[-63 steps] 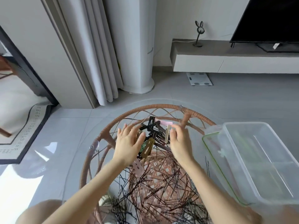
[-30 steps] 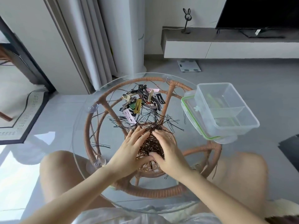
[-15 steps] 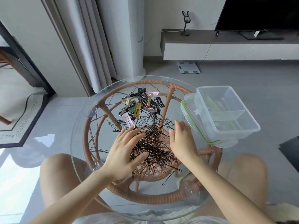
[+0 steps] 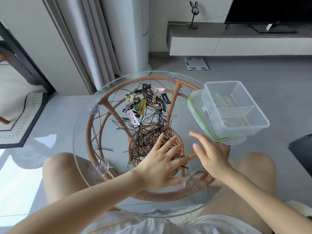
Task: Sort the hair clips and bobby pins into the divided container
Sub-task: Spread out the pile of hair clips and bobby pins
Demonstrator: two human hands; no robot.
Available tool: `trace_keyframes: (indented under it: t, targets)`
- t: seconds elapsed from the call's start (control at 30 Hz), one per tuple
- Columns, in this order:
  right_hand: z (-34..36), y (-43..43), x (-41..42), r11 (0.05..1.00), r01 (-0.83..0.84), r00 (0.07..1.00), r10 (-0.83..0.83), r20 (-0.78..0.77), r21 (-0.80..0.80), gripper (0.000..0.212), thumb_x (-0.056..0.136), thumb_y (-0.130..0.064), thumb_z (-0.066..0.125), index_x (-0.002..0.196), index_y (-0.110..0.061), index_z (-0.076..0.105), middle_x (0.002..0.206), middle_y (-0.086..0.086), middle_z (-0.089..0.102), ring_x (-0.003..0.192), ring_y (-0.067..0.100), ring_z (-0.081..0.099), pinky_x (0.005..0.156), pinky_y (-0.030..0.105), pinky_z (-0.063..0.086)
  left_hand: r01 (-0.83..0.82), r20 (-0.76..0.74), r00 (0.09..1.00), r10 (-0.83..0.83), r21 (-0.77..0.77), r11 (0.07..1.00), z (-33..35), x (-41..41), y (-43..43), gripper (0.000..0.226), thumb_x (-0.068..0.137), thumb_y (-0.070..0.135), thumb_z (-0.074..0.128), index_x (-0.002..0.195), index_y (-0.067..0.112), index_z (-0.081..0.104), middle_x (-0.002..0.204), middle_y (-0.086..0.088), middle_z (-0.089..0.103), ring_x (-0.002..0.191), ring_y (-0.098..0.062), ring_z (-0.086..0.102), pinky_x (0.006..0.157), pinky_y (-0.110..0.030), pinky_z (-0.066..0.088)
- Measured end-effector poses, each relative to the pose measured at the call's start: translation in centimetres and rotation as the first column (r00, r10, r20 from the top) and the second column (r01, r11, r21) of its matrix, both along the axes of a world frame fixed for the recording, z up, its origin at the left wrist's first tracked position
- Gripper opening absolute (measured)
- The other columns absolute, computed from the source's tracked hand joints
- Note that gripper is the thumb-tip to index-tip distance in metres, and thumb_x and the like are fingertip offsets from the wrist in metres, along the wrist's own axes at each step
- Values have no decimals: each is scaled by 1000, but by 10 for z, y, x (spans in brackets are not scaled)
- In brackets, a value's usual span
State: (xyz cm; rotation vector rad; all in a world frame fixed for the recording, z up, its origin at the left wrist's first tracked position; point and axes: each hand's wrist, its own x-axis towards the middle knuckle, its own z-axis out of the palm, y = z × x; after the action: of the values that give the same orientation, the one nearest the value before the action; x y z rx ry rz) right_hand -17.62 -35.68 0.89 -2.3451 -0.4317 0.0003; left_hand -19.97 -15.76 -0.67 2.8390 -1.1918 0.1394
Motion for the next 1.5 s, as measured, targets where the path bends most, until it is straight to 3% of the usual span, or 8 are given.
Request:
trace_keyframes:
  t: [0.27,0.4,0.63,0.83,0.97,1.13,1.3,1.5]
  targets:
    - [-13,34,4,997,67,996,-66,53,-29,46,93,-31,33,129,-6,44,137,10,46,131,20,37,112,38,28,-173,103,981,166,63,983,3,31,24,45,92,41,39,134,28,45,140,0,51,136,-32,38,110,-65,20]
    - [-12,64,34,986,157,982,-150,113,-55,44,95,-30,37,127,-1,44,133,18,48,129,31,38,111,47,28,-271,42,958,284,-185,944,16,34,39,47,92,52,33,134,33,43,147,7,41,142,-23,28,115,-60,11]
    - [-13,103,82,990,85,996,-84,18,-114,53,95,-43,32,132,-7,41,141,10,44,136,26,31,116,47,18,-892,-306,436,846,-272,361,8,50,101,69,86,61,10,136,26,43,152,-4,33,144,-26,20,118,-55,3]
    - [-12,116,60,1000,5,1000,-5,26,-4,51,90,-36,31,125,-5,51,133,8,52,128,20,42,110,30,28,-809,-426,573,700,-433,398,4,45,83,58,97,45,18,130,12,52,145,-3,44,144,-24,20,120,-41,6]
    - [-10,121,50,998,25,998,-28,63,52,41,91,-28,36,115,-4,59,118,8,62,112,18,54,92,13,31,-772,-536,570,622,-609,182,15,51,56,33,100,19,34,101,6,64,109,-8,66,107,-21,57,92,-29,42]
    - [-4,123,45,988,64,992,-79,102,142,28,93,-21,44,106,-4,62,105,8,67,100,19,59,86,12,35,-741,-596,524,608,-672,-21,15,61,43,29,97,18,40,88,5,64,93,-3,64,93,-19,57,81,-28,40]
    - [24,83,45,983,175,904,-185,385,63,34,89,-29,42,101,-6,63,103,6,67,100,19,58,96,29,38,-756,-488,527,696,-643,122,26,61,55,26,93,24,48,102,8,66,113,-4,64,104,-21,57,95,-36,44]
    - [44,-5,69,792,550,804,-415,427,-266,43,80,-35,55,108,-3,58,102,20,65,91,41,58,83,45,43,-607,-157,776,611,-449,656,45,101,46,28,90,30,52,108,16,67,129,-5,57,125,-26,46,104,-36,33]
